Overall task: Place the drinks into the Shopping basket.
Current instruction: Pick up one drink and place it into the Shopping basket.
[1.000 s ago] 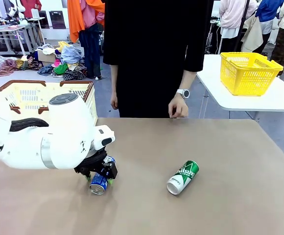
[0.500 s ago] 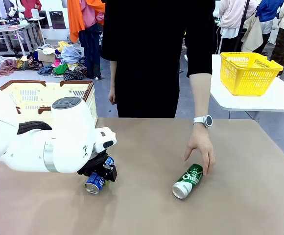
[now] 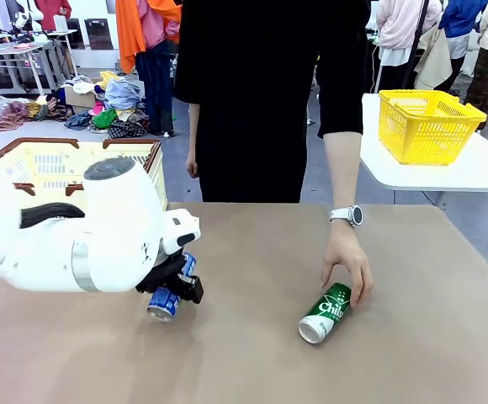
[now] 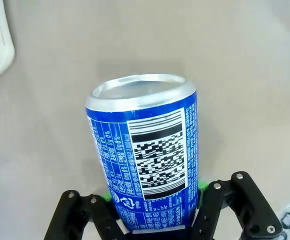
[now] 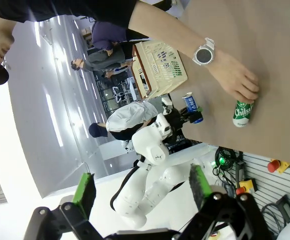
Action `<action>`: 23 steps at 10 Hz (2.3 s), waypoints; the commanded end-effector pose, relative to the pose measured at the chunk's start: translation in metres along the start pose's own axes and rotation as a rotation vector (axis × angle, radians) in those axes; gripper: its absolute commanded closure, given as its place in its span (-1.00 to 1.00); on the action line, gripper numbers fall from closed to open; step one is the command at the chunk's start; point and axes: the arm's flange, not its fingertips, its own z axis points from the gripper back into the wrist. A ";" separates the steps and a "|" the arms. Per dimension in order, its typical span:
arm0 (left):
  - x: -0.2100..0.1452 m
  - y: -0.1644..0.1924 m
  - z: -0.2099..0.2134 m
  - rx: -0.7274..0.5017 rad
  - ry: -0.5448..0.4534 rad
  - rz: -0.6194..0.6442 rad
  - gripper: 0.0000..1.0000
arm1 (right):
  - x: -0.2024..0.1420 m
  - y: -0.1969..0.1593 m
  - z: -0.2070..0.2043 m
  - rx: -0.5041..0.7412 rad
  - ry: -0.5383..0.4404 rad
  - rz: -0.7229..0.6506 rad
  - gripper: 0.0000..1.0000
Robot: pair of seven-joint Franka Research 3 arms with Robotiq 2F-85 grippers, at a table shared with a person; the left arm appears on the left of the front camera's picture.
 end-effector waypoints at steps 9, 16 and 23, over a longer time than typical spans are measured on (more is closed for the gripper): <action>-0.106 -0.027 0.233 -0.217 0.059 -0.234 1.00 | -0.001 0.005 0.001 0.016 0.003 -0.006 -1.00; -0.001 0.157 0.316 -0.216 -0.122 0.227 1.00 | -0.001 0.005 0.001 0.016 0.003 -0.006 -1.00; 0.081 0.305 0.259 -0.072 -0.113 0.557 1.00 | -0.001 0.005 0.001 0.016 0.003 -0.006 -1.00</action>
